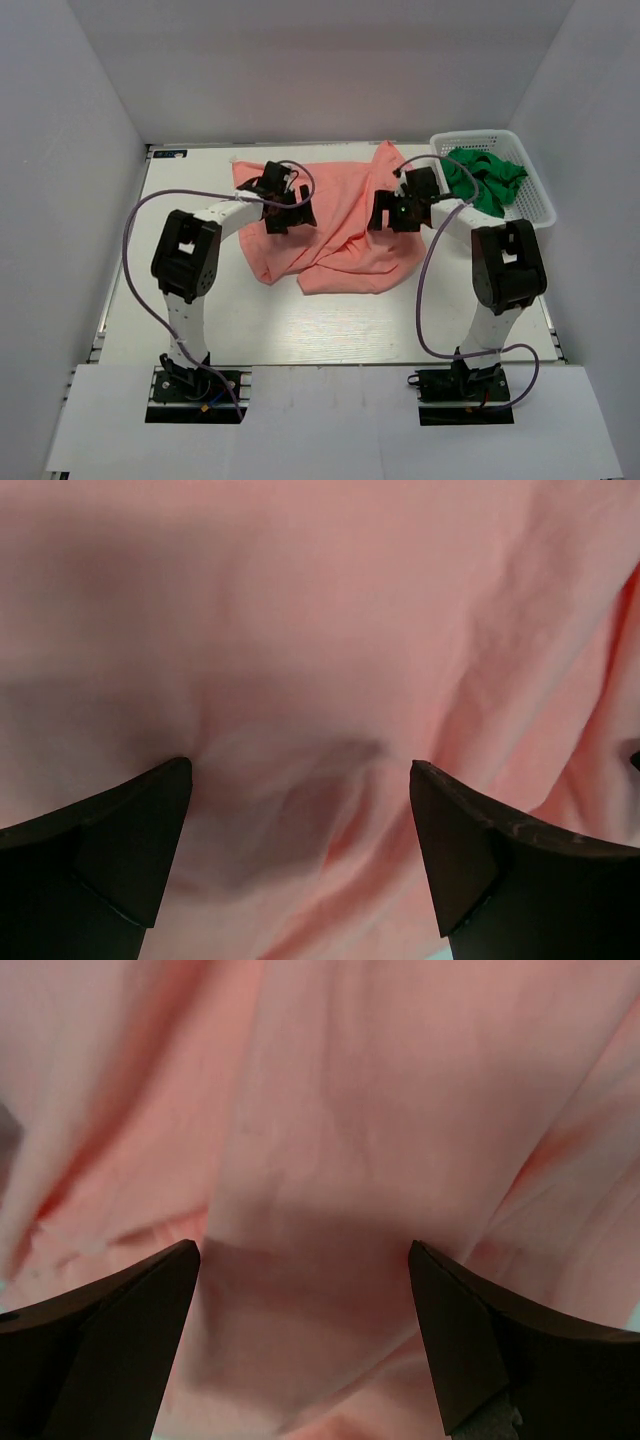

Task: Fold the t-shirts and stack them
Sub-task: Flatten out the tshirt

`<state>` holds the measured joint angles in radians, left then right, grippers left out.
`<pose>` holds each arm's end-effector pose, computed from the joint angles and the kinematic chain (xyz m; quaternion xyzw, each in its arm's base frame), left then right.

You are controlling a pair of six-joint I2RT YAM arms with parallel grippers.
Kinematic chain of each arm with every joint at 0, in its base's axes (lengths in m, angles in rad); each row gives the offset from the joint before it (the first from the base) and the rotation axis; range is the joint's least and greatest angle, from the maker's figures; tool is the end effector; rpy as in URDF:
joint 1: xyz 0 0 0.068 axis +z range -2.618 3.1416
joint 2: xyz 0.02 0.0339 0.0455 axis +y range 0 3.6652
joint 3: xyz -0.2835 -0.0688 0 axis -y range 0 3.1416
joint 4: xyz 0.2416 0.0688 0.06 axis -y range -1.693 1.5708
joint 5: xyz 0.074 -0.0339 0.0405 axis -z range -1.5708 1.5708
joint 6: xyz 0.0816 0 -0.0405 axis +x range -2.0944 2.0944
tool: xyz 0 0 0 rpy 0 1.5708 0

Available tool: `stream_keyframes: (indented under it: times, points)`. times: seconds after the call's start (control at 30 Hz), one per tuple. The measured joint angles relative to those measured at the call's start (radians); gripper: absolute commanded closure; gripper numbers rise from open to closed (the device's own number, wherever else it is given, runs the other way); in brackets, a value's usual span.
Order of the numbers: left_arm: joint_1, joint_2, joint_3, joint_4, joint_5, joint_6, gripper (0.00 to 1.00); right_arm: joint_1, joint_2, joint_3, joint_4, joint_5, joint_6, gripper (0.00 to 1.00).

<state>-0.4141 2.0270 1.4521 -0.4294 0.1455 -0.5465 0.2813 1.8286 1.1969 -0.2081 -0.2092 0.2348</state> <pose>0.4194 -0.1973 0.1564 -0.0431 0.9569 -0.1907 0.2150 0.4040 0.1344 0.1789 -0.0589 0.9277 0.1850 0.3188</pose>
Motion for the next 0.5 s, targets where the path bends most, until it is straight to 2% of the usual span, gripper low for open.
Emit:
stream_keyframes:
  times: [0.13, 0.33, 0.5]
  points:
    - [0.000, -0.100, -0.170, 0.021, -0.005, -0.025, 0.00, 0.014, -0.048, -0.148, 0.032, -0.035, 0.031, 0.09]
    - [-0.010, -0.251, -0.365, 0.033, -0.011, -0.059, 0.00, 0.069, -0.257, -0.371, 0.022, -0.067, 0.062, 0.09]
    - [-0.036, -0.443, -0.543, -0.100, -0.003, -0.093, 0.00, 0.136, -0.449, -0.521, -0.078, -0.094, 0.072, 0.09]
